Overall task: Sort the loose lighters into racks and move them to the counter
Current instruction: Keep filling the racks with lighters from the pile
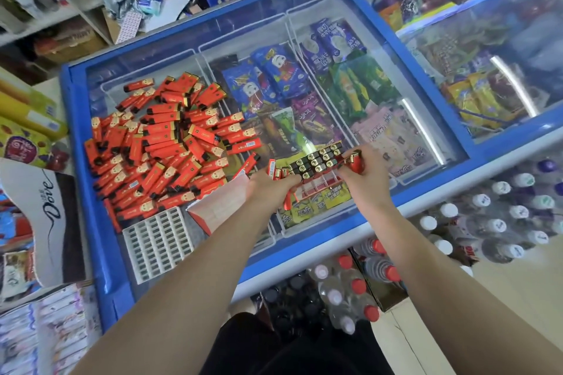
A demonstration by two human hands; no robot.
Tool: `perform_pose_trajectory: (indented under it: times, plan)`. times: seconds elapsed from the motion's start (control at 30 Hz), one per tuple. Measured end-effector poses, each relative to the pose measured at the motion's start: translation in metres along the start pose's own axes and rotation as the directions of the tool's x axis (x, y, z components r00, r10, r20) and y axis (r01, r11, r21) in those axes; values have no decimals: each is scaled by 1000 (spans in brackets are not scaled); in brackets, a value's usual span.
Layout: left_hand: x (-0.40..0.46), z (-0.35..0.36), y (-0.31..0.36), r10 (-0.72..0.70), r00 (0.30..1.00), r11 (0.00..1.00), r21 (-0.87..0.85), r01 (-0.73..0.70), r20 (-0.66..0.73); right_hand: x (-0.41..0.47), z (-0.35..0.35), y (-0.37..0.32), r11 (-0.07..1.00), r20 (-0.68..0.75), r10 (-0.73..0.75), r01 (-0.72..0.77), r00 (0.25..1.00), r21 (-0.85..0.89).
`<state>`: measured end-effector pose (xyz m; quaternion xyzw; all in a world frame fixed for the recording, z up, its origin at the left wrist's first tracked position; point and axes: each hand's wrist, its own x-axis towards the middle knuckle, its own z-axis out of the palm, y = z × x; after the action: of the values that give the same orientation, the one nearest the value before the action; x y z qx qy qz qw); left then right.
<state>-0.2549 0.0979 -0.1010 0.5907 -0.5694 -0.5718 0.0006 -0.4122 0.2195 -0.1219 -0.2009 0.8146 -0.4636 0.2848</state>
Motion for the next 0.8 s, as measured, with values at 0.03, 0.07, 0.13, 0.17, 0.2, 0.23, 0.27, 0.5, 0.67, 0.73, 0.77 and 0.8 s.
perform_pose_trajectory:
  times: [0.03, 0.07, 0.13, 0.17, 0.2, 0.23, 0.27, 0.5, 0.67, 0.73, 0.77, 0.8]
  plan:
    - [1, 0, 0, -1, 1000, 1000, 9, 1, 0, 1, 0, 0, 1000, 8, 5, -5, 1000, 0]
    - [2, 0, 0, -1, 1000, 1000, 16, 1, 2, 1, 0, 0, 1000, 14, 8, -9, 1000, 17]
    - [3, 1, 0, 1, 1000, 1000, 18, -1, 9, 1, -1, 0, 997, 20, 35, -36, 999, 73]
    - [3, 1, 0, 3, 1000, 1000, 13, -3, 12, 0, -2, -1, 992, 22, 61, -63, 998, 108]
    - [2, 1, 0, 2, 1000, 1000, 10, -2, 16, -1, -2, -2, 985, 27, 89, -92, 996, 146]
    - [2, 1, 0, 0, 1000, 1000, 9, 0, 21, -1, -2, -4, 975, 32, 119, -123, 992, 187]
    - [1, 2, -1, -2, 1000, 1000, 6, 1, 25, 0, -2, -4, 961, 33, 149, -152, 988, 231]
    - [-1, 0, -1, -3, 1000, 998, -64, 5, 28, 7, 1, -1, 884, 35, 306, -298, 951, 361]
    - [-3, 0, -2, 10, 999, 998, -70, -7, 39, 4, -2, -2, 798, 57, 392, -370, 918, 476]
    - [-4, -2, -3, 16, 999, 994, -106, -11, 52, 2, -3, -4, 705, 102, 426, -401, 899, 585]
    - [-4, -3, -4, 14, 998, 993, -116, -8, 54, 1, -2, -4, 668, 119, 441, -413, 890, 619]
    - [-4, -5, -6, 6, 999, 994, -113, 0, 51, -1, -2, -4, 653, 126, 451, -423, 883, 628]
